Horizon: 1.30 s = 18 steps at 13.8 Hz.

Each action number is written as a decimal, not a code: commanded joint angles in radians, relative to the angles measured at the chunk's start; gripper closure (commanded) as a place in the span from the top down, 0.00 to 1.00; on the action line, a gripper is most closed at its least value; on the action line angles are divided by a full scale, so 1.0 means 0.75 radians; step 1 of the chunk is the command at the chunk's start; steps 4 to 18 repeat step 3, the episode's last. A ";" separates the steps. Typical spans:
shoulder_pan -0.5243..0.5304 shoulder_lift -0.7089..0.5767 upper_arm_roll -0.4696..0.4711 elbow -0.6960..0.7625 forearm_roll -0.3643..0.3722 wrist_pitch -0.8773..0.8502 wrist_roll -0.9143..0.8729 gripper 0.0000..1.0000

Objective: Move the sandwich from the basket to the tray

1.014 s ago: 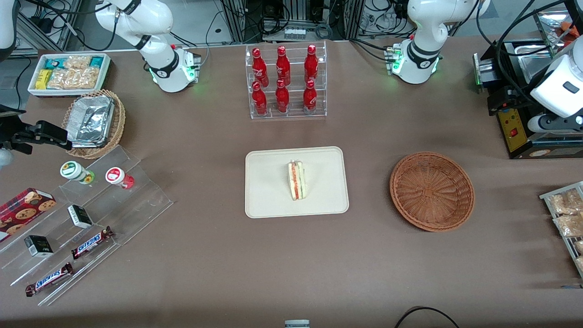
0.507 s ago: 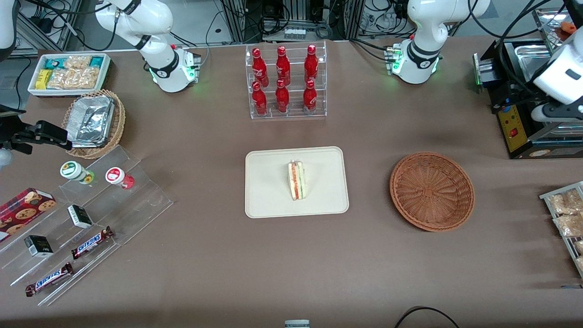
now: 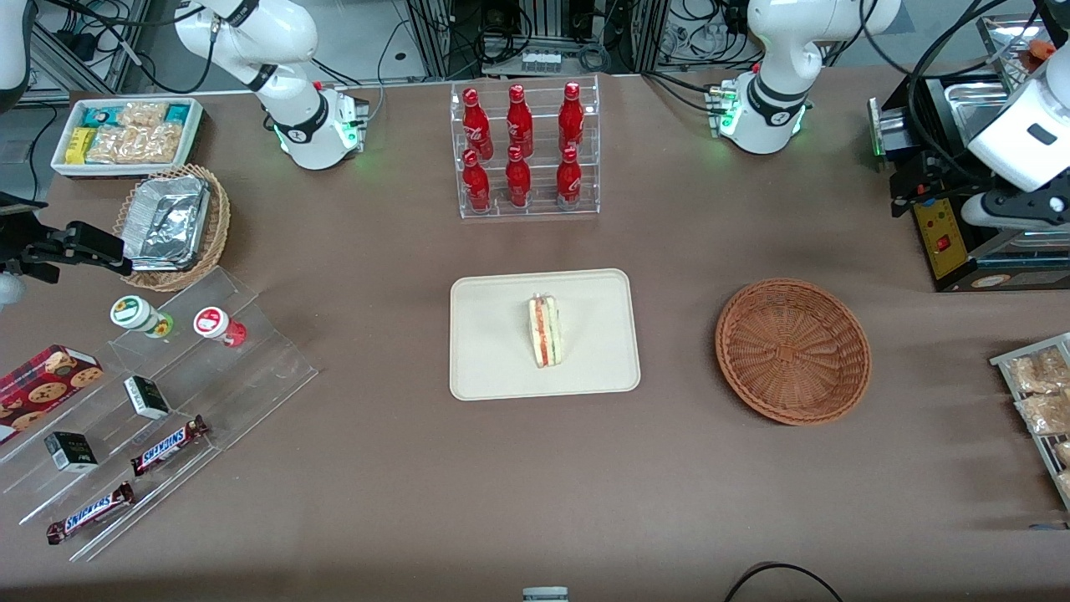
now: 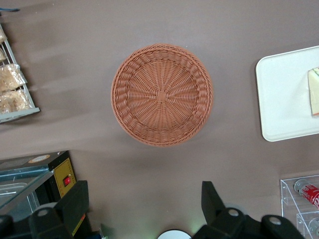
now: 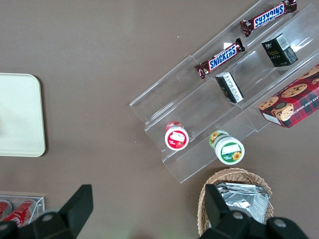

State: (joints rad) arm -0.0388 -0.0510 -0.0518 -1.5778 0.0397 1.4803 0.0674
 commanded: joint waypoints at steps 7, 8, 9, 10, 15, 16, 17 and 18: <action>0.007 0.039 0.010 0.060 -0.004 -0.020 0.010 1.00; 0.007 0.039 0.010 0.060 -0.004 -0.020 0.010 1.00; 0.007 0.039 0.010 0.060 -0.004 -0.020 0.010 1.00; 0.007 0.039 0.010 0.060 -0.004 -0.020 0.010 1.00; 0.007 0.039 0.010 0.060 -0.004 -0.020 0.010 1.00; 0.007 0.039 0.010 0.060 -0.004 -0.020 0.010 1.00; 0.007 0.039 0.010 0.060 -0.004 -0.020 0.010 1.00; 0.007 0.039 0.010 0.060 -0.004 -0.020 0.010 1.00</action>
